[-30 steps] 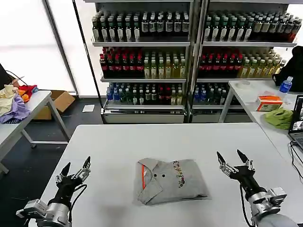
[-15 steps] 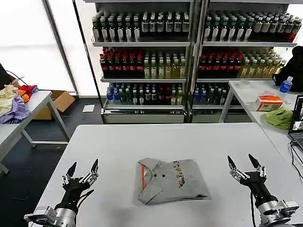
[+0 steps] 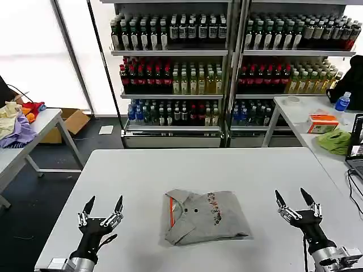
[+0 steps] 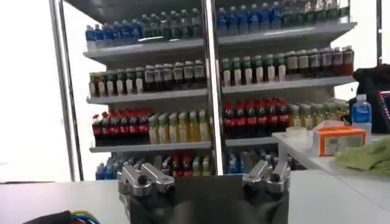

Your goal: Fold and organize the clothes.

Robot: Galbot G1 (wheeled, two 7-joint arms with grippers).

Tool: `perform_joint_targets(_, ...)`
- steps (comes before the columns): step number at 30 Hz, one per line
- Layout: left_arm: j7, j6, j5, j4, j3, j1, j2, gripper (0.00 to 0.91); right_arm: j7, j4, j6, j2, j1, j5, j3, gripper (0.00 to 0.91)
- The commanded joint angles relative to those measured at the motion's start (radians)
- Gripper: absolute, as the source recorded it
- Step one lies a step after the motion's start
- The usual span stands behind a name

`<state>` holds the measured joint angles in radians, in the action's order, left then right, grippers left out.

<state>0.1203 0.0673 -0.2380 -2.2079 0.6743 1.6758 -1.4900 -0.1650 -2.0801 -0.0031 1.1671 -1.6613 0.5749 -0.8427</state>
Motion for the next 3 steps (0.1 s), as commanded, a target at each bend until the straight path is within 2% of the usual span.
perform_joint_targets(1, 0.053, -0.112, 0.110, 0.008, 0.028, 0.013, -0.025, 0.907, -0.020, 0.004, 0.025, 0.007, -0.016, 0.010, 0.002, 0.907)
perform_joint_targets(3, 0.074, -0.116, 0.108, 0.005, 0.039, 0.011, -0.026, 0.907, -0.026, 0.003, 0.026, 0.008, -0.019, 0.013, 0.001, 0.907)
